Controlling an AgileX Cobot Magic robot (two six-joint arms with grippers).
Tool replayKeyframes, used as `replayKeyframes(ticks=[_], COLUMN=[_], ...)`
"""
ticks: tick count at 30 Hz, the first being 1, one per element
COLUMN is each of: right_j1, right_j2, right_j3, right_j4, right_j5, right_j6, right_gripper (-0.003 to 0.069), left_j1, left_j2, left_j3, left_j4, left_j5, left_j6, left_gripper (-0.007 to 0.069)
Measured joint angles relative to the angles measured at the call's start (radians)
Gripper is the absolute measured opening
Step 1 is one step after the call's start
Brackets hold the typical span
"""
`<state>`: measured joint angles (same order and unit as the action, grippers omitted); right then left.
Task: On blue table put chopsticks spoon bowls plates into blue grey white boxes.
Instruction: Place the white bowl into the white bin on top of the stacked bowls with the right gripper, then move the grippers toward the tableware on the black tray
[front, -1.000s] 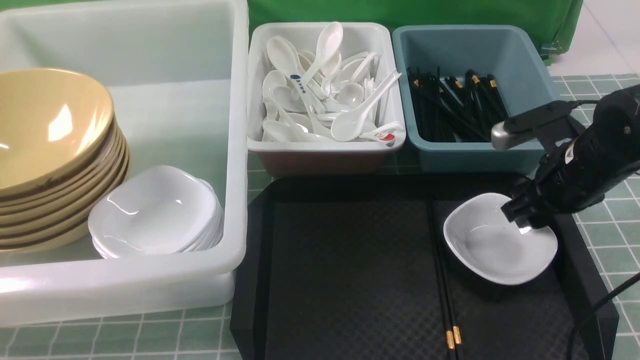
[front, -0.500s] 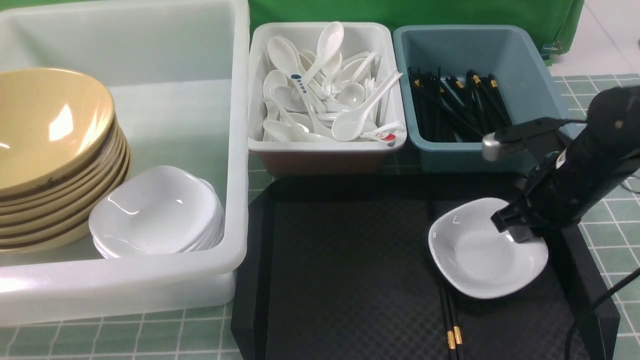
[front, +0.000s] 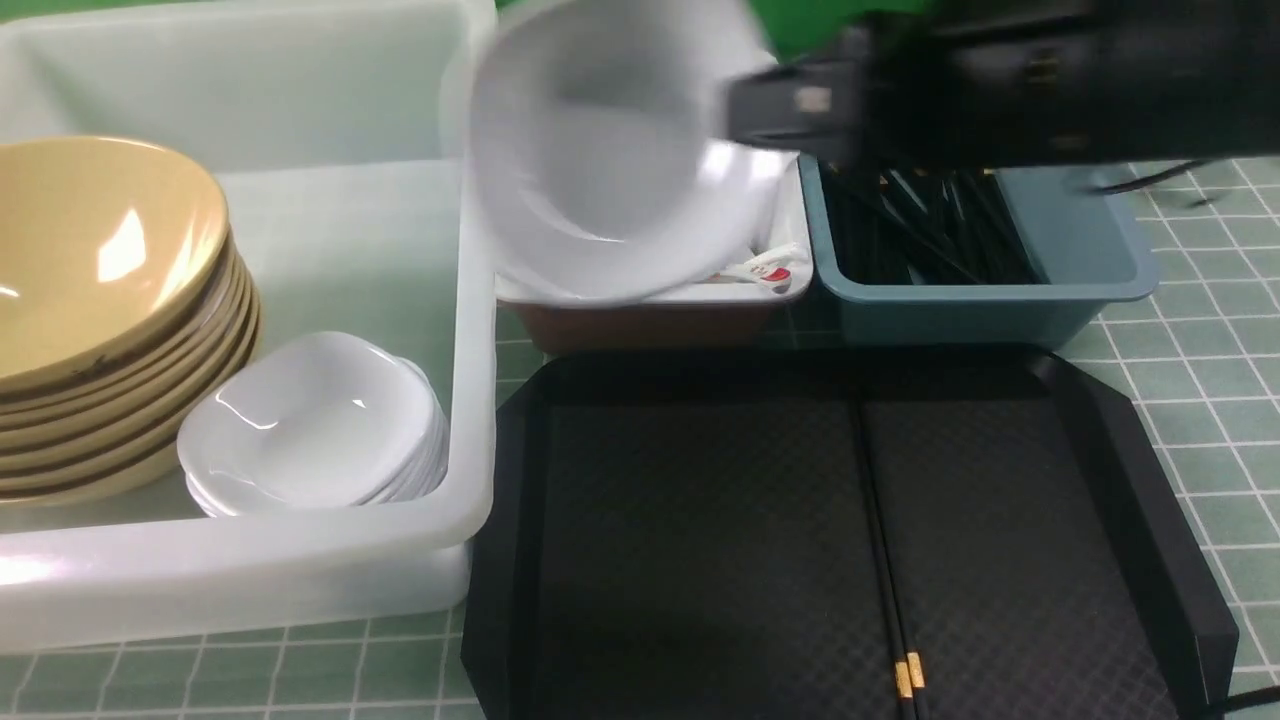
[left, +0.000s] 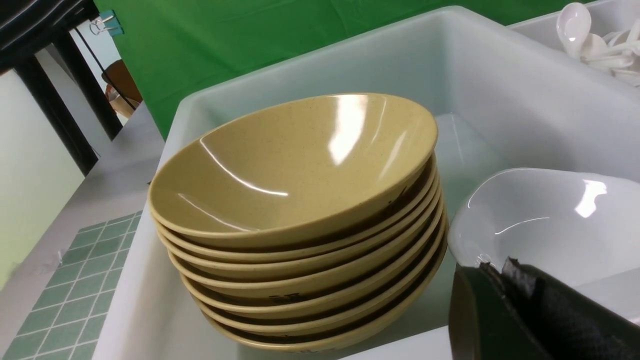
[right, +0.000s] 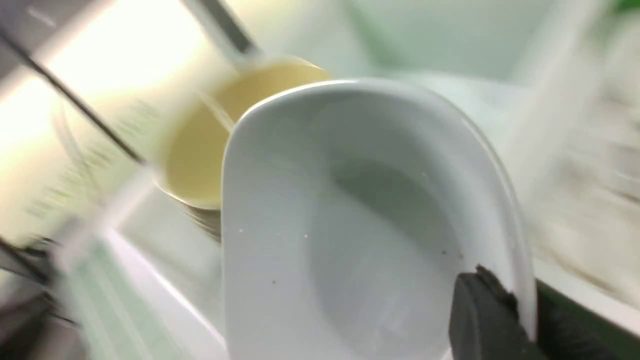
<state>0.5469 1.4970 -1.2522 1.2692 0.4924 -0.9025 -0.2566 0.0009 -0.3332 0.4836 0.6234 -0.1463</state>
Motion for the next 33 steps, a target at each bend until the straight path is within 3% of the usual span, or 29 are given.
replayKeyframes(ticks=[1, 3, 6, 10, 15, 16, 18, 19, 22, 23, 24, 26, 28, 33], right_j1=[0.01, 0.132, 0.19, 0.235, 0.216, 0.216, 0.184, 0.174, 0.142, 0.14, 0.121, 0.103, 0.08, 0.03], right_j2=[0.0, 0.138, 0.235, 0.389, 0.421, 0.422, 0.396, 0.386, 0.334, 0.33, 0.302, 0.28, 0.264, 0.254], right_j3=[-0.002, -0.05, -0.105, -0.204, -0.228, -0.228, -0.238, -0.241, -0.251, -0.251, -0.249, -0.229, -0.171, 0.049], right_j4=[0.016, 0.16, 0.193, 0.201, 0.084, 0.084, -0.142, -0.21, -0.627, -0.656, -0.894, -1.05, -1.155, -1.252], right_j5=[-0.01, -0.133, -0.186, -0.214, -0.171, -0.165, -0.022, 0.018, 0.263, 0.282, 0.424, 0.588, 0.643, 0.518], right_j6=[0.0, -0.203, -0.252, -0.253, -0.16, -0.153, 0.019, 0.073, 0.391, 0.412, 0.557, 0.653, 0.7, 0.841], right_gripper=[0.0074, 0.0074, 0.0075, 0.0126, 0.0314, 0.0321, 0.0395, 0.0402, 0.0415, 0.0416, 0.0417, 0.0418, 0.0418, 0.0419], left_j1=[0.0, 0.0, 0.0, 0.0, 0.0, 0.0, 0.0, 0.0, 0.0, 0.0, 0.0, 0.0, 0.0, 0.0], left_j2=[0.0, 0.0, 0.0, 0.0, 0.0, 0.0, 0.0, 0.0, 0.0, 0.0, 0.0, 0.0, 0.0, 0.0], left_j3=[0.0, 0.0, 0.0, 0.0, 0.0, 0.0, 0.0, 0.0, 0.0, 0.0, 0.0, 0.0, 0.0, 0.0], left_j4=[0.0, 0.0, 0.0, 0.0, 0.0, 0.0, 0.0, 0.0, 0.0, 0.0, 0.0, 0.0, 0.0, 0.0], left_j5=[0.0, 0.0, 0.0, 0.001, 0.001, 0.001, 0.001, 0.001, 0.001, 0.001, 0.001, 0.001, 0.001, 0.001], left_j6=[0.0, 0.0, 0.0, 0.0, 0.0, 0.0, 0.0, 0.0, 0.0, 0.0, 0.0, -0.001, -0.002, -0.002], left_gripper=[0.0004, 0.0004, 0.0004, 0.0004, 0.0004, 0.0004, 0.0004, 0.0004, 0.0004, 0.0004, 0.0004, 0.0004, 0.0004, 0.0004])
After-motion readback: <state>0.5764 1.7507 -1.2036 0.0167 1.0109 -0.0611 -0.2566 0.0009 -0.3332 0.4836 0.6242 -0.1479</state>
